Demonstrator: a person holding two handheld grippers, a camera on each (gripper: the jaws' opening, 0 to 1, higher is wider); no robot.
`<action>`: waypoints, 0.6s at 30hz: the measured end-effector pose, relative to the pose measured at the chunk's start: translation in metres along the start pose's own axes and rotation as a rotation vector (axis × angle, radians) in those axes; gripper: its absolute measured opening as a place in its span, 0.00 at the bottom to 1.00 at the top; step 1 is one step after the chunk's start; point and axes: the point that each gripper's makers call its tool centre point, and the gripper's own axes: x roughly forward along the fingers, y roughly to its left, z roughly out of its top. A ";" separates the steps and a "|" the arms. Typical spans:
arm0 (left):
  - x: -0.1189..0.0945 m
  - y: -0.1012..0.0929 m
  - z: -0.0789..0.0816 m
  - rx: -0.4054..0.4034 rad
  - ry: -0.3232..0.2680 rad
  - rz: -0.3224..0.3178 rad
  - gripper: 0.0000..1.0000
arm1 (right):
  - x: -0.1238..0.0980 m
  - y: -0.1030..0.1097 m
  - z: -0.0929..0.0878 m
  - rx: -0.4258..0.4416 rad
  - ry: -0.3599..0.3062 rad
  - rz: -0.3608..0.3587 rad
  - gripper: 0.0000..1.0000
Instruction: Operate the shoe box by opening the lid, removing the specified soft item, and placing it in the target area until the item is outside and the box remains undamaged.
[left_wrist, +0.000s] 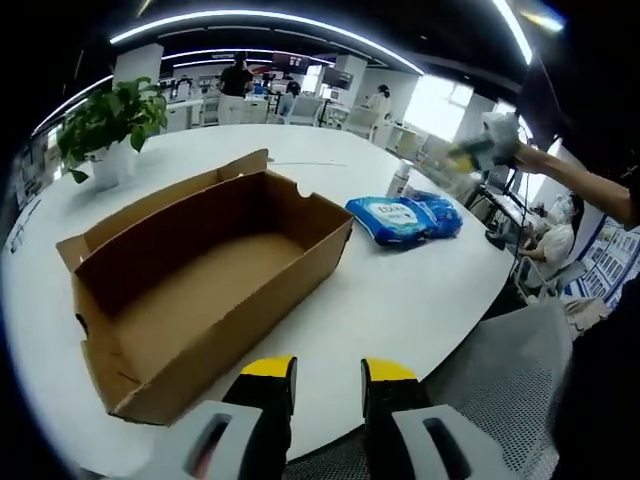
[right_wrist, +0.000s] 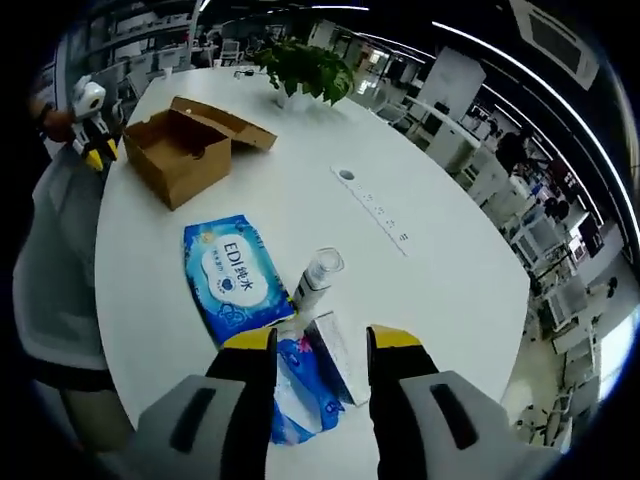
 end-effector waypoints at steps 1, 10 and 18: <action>-0.003 0.004 0.002 -0.011 -0.010 0.024 0.26 | -0.001 0.002 -0.002 0.014 -0.008 -0.001 0.33; -0.019 0.024 0.012 -0.119 -0.077 0.138 0.26 | -0.013 0.031 -0.016 0.101 -0.102 0.026 0.38; -0.037 0.054 0.019 -0.236 -0.150 0.254 0.26 | -0.021 0.059 -0.015 0.191 -0.173 0.020 0.38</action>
